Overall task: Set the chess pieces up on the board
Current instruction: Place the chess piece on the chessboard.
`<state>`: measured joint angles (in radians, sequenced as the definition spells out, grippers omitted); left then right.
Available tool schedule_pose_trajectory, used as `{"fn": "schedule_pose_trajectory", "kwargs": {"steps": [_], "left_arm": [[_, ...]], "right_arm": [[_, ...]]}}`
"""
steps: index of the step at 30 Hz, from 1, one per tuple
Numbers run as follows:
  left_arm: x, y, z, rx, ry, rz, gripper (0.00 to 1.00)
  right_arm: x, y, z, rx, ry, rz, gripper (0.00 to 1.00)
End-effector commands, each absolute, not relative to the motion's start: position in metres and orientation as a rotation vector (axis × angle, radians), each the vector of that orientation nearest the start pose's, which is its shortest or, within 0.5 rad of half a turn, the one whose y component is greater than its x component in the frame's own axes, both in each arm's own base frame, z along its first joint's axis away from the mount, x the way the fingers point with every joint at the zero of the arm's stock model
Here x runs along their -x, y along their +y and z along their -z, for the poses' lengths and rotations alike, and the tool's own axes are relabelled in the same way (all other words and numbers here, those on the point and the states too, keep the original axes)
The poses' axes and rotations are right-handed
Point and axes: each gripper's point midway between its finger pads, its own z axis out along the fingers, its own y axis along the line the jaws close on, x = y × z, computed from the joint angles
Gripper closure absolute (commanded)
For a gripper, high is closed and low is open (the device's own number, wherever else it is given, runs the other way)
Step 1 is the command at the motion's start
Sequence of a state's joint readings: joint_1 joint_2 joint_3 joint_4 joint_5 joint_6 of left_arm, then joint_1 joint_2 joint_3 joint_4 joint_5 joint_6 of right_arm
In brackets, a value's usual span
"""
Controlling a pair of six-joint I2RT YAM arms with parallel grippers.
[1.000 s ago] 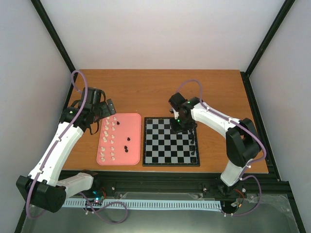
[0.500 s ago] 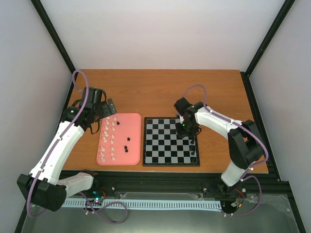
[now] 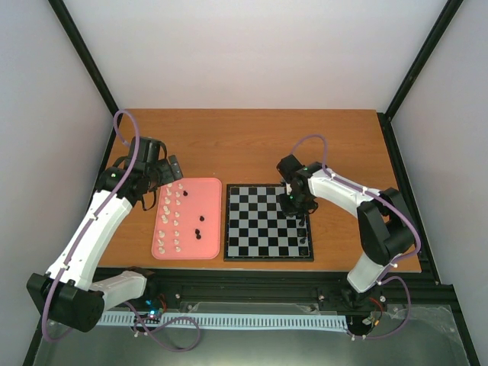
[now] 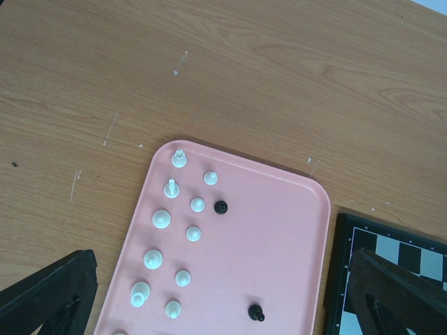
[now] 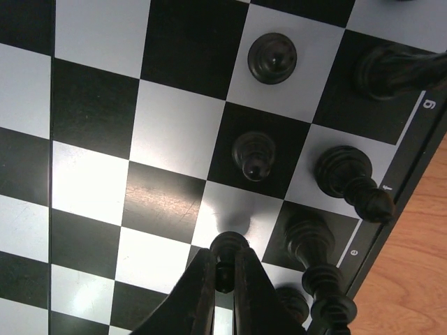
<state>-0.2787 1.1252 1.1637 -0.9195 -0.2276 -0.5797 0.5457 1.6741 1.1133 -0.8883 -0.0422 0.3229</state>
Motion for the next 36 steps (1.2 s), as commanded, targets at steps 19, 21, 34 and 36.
{"fn": "schedule_pose_trajectory", "kwargs": {"steps": [19,21,34,36], "left_arm": [[-0.307,-0.047,-0.235,0.448,2.379,0.111,0.00],[-0.308,-0.047,-0.235,0.449,2.378,0.109,0.00],[-0.308,-0.047,-0.235,0.452,2.375,0.113,0.00],[-0.308,-0.048,-0.234,0.451,2.379,0.114,0.00]], "right_arm": [[-0.274,0.167,-0.046,0.346,3.026,-0.107,0.85],[-0.275,0.169,-0.049,0.350,3.020,-0.119,0.84],[-0.289,0.184,-0.088,0.368,2.942,-0.210,0.68],[-0.294,0.188,-0.101,0.394,2.916,-0.197,0.63]]}}
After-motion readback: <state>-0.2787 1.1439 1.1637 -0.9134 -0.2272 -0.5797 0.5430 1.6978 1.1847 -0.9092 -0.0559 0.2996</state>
